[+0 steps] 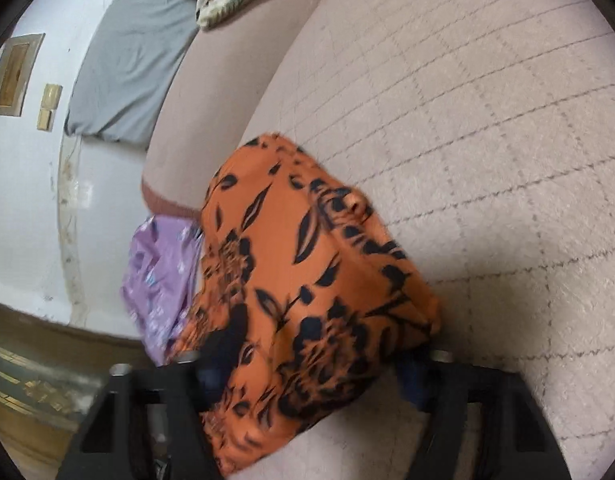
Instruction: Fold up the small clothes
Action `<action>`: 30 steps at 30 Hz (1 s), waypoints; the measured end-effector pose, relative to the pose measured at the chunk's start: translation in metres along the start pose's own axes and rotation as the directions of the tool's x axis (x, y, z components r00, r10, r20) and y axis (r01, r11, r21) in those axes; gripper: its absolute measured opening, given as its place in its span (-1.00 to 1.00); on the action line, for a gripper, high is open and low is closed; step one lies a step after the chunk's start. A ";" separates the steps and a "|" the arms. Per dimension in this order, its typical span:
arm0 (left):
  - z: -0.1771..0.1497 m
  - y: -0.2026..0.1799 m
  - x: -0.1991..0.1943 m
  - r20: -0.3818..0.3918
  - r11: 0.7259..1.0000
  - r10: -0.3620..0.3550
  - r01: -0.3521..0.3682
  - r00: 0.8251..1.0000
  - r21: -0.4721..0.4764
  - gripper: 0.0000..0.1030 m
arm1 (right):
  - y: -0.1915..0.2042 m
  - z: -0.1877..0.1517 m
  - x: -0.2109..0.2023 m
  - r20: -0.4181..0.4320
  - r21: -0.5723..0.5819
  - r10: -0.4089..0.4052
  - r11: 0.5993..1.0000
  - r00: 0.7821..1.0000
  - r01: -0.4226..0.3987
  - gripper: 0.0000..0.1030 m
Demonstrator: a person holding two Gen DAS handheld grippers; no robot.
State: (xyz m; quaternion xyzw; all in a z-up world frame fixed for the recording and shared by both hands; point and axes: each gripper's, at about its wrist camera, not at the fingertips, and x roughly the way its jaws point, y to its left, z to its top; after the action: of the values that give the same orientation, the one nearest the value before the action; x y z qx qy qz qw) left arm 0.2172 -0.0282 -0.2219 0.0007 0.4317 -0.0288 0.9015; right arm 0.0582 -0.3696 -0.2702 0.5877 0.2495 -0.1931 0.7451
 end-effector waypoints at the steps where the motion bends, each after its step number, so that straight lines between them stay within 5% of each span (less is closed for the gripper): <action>1: 0.001 0.000 0.003 -0.010 1.000 0.019 -0.019 1.000 0.011 1.00 | -0.002 0.000 0.002 0.010 0.000 -0.011 1.000 1.000 0.011 -0.29; 2: 0.001 0.002 0.006 -0.020 0.999 0.030 -0.029 0.999 0.016 1.00 | -0.005 0.002 0.006 0.014 0.004 -0.024 1.000 1.000 0.024 -0.62; 5: 0.000 0.012 0.018 -0.081 1.000 0.001 -0.001 0.997 0.000 1.00 | -0.002 0.005 0.008 0.008 0.003 -0.023 1.000 1.000 0.023 -0.66; 8: -0.006 0.012 0.041 -0.197 0.997 -0.036 0.049 0.980 0.064 1.00 | 0.032 0.003 -0.004 0.042 -0.149 -0.054 0.987 0.998 0.060 -0.69; 13: 0.007 0.047 0.024 -0.155 0.994 -0.108 0.104 0.982 -0.035 1.00 | 0.122 -0.019 -0.022 0.055 -0.387 -0.014 0.921 0.998 0.035 -0.70; 20: 0.020 0.108 0.005 -0.050 0.995 0.007 -0.012 0.999 -0.095 1.00 | 0.232 -0.105 -0.021 -0.018 -0.616 0.060 0.785 0.998 -0.058 -0.70; 25: 0.018 0.153 0.011 -0.084 0.983 0.034 -0.049 0.996 -0.178 1.00 | 0.263 -0.186 0.011 -0.132 -0.681 0.050 0.721 0.990 -0.128 -0.70; 30: 0.015 0.193 0.012 -0.087 0.962 0.089 -0.108 0.992 -0.251 1.00 | 0.258 -0.259 0.065 -0.249 -0.692 -0.048 0.708 0.967 -0.142 -0.69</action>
State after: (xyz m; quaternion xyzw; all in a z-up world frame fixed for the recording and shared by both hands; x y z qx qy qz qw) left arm 0.2468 0.1631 -0.2262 -0.0927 0.4648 0.0720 0.8776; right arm 0.2224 -0.0566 -0.1565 0.2846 0.3803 0.0110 0.8799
